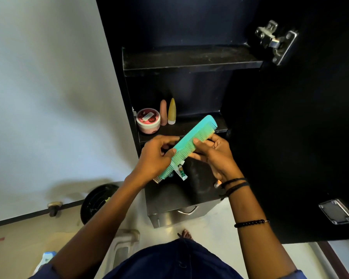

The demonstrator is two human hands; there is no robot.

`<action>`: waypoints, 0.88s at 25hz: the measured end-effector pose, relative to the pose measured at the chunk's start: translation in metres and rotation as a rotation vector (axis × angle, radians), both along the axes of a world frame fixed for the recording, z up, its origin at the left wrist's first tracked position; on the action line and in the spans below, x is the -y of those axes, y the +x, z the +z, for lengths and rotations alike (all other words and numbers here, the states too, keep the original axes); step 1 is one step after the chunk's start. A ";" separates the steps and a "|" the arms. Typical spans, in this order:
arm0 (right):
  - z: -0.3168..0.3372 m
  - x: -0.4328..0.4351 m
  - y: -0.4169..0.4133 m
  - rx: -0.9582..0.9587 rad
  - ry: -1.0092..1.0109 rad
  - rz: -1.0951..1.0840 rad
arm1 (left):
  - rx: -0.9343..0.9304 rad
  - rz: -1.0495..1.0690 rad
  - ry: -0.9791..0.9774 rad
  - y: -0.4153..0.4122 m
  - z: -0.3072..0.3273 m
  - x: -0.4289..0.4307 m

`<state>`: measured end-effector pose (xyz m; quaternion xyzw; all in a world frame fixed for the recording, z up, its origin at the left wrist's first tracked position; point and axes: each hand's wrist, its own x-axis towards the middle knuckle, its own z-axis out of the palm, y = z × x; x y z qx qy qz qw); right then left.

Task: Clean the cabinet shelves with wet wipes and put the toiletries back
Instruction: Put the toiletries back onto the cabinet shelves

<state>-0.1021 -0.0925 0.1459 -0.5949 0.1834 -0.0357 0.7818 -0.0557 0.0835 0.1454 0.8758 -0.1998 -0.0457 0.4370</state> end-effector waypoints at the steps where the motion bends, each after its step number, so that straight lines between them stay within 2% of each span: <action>1: 0.008 0.000 0.003 0.041 0.011 -0.028 | 0.177 0.050 0.029 0.000 0.011 0.000; 3: 0.027 0.001 0.009 0.126 0.034 -0.099 | 0.415 0.129 -0.058 -0.003 0.036 0.002; 4: 0.038 0.002 0.012 0.163 0.054 -0.133 | 0.418 0.142 -0.137 -0.008 0.048 0.005; 9: 0.092 0.007 0.023 0.309 0.150 -0.284 | 0.001 0.025 -0.342 -0.012 0.081 0.026; 11: 0.107 0.008 0.027 0.357 0.159 -0.330 | -0.077 0.058 -0.483 -0.004 0.089 0.031; 18: 0.138 0.010 0.047 0.458 0.134 -0.406 | 0.158 0.401 -0.678 0.030 0.112 0.035; 20: 0.143 0.013 0.058 0.455 0.116 -0.423 | 0.218 0.414 -0.651 0.043 0.125 0.032; 22: 0.147 0.020 0.070 0.435 0.083 -0.431 | 0.260 0.390 -0.543 0.057 0.137 0.032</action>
